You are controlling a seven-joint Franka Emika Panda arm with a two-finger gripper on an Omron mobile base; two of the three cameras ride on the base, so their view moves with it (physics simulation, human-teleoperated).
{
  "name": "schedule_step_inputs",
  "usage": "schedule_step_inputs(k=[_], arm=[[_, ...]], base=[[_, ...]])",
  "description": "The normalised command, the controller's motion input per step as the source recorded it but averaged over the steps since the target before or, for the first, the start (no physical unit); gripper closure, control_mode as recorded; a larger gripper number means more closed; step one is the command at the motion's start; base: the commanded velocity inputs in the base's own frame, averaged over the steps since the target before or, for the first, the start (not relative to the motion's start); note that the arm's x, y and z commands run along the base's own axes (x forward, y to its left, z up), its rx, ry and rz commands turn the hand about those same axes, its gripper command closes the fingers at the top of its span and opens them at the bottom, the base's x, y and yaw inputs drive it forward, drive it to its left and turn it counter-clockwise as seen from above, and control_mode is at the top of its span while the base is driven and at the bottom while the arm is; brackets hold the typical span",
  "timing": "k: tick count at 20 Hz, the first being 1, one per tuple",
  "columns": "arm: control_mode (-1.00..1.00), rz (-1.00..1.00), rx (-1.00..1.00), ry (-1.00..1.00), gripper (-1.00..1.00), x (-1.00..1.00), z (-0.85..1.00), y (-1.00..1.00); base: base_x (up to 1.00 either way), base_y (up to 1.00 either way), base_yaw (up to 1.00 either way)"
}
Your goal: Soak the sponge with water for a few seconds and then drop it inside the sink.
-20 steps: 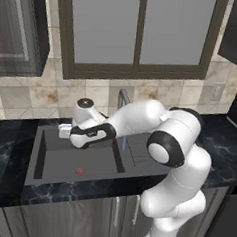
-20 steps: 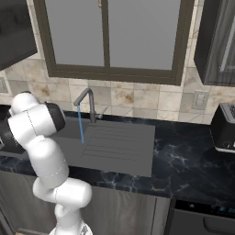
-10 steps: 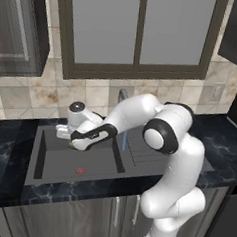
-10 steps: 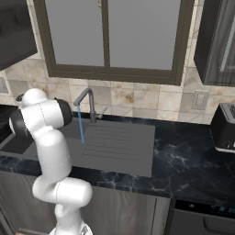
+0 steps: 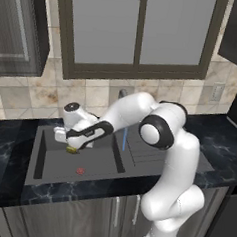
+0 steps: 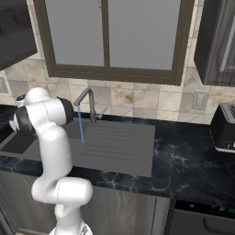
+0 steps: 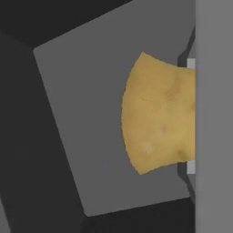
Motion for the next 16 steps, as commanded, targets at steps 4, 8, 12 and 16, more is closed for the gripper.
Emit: schedule_step_inputs(k=[4, 8, 12, 16], arm=[[-1.00, 0.00, 0.00, 0.35, 1.00, 0.06, 0.00, 0.00], [-1.00, 0.00, 0.00, 0.23, 1.00, 0.06, 0.00, 0.00], [-1.00, 0.00, 0.00, 0.09, 1.00, 0.10, -0.04, 0.00], [-1.00, 0.00, -0.01, 0.00, 1.00, 0.02, -0.09, 0.00]], base=[[0.00, 0.00, 0.00], [0.00, 0.00, 0.00], [0.00, 0.00, 0.00], [0.00, 0.00, 0.00]])
